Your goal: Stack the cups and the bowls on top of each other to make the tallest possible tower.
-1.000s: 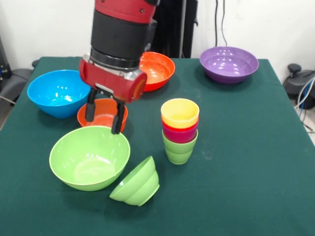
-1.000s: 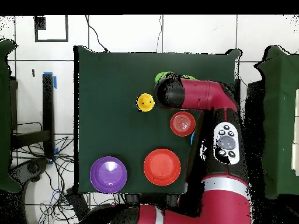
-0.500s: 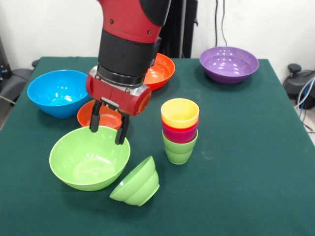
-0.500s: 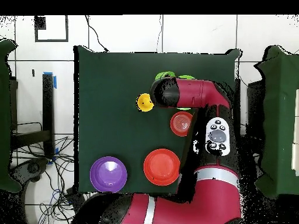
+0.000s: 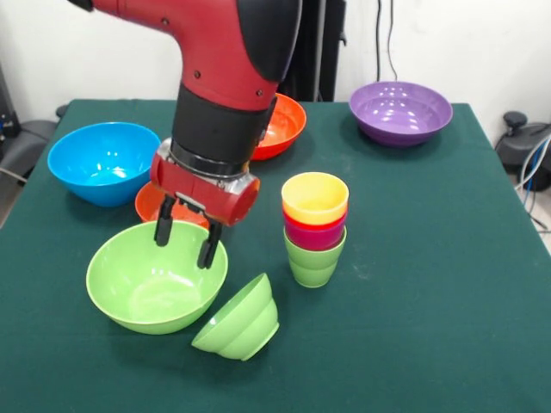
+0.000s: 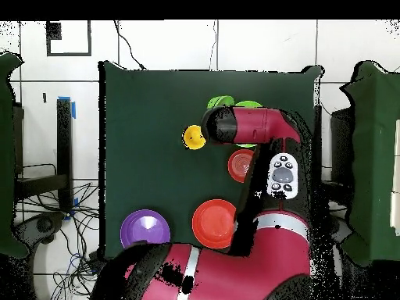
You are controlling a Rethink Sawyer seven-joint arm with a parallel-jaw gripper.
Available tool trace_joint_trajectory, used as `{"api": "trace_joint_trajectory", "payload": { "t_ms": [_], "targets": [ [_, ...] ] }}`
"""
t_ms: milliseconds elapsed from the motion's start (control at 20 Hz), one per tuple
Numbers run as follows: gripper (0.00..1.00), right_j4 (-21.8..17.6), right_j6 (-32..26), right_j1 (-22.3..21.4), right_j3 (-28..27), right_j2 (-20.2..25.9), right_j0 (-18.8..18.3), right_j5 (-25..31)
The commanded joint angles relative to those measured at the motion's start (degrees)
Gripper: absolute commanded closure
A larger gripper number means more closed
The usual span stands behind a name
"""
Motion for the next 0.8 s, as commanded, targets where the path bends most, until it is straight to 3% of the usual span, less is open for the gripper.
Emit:
{"api": "trace_joint_trajectory", "payload": {
  "t_ms": [50,800],
  "targets": [
    [0.00,1.2,8.5,5.9,-3.1,1.2,2.9,-3.6],
    [0.00,8.5,14.5,10.8,-10.6,-5.7,10.5,1.2]
  ]
}}
